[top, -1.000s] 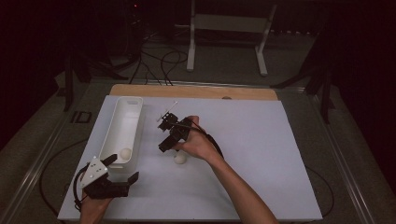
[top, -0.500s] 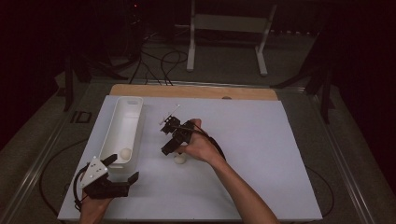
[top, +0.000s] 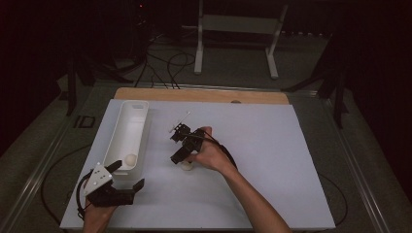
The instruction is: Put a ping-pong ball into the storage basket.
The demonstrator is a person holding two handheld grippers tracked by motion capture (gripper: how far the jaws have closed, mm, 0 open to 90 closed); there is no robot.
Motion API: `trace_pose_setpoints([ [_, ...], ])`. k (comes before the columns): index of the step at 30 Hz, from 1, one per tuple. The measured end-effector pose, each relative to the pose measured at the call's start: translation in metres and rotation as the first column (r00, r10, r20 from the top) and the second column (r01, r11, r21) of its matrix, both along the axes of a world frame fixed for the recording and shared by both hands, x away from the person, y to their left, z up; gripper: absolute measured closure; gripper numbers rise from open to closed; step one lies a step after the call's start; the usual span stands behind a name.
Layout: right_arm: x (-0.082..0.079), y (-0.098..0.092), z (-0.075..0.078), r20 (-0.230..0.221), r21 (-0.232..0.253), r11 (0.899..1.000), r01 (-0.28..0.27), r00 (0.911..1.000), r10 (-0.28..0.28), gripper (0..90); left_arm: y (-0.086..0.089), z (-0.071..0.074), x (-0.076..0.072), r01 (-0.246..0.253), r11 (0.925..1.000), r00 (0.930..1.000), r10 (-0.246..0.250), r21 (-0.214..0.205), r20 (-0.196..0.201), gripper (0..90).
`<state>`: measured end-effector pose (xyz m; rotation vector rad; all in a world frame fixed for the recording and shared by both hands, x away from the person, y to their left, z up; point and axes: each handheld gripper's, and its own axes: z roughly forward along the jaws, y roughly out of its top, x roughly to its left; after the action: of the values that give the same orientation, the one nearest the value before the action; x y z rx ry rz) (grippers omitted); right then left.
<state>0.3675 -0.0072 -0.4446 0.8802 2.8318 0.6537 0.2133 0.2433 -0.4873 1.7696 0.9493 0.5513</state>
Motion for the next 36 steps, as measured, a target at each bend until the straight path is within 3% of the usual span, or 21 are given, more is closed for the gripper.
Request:
trace_pose_setpoints([
  [36, -0.007, -0.004, -0.02, -0.035, -0.018, 1.0, -0.012, 0.9993, 0.011, 9.8, 0.0, 0.0, 0.0, 0.0, 1.0, 1.0, 0.0, -0.001, -0.003, 0.0],
])
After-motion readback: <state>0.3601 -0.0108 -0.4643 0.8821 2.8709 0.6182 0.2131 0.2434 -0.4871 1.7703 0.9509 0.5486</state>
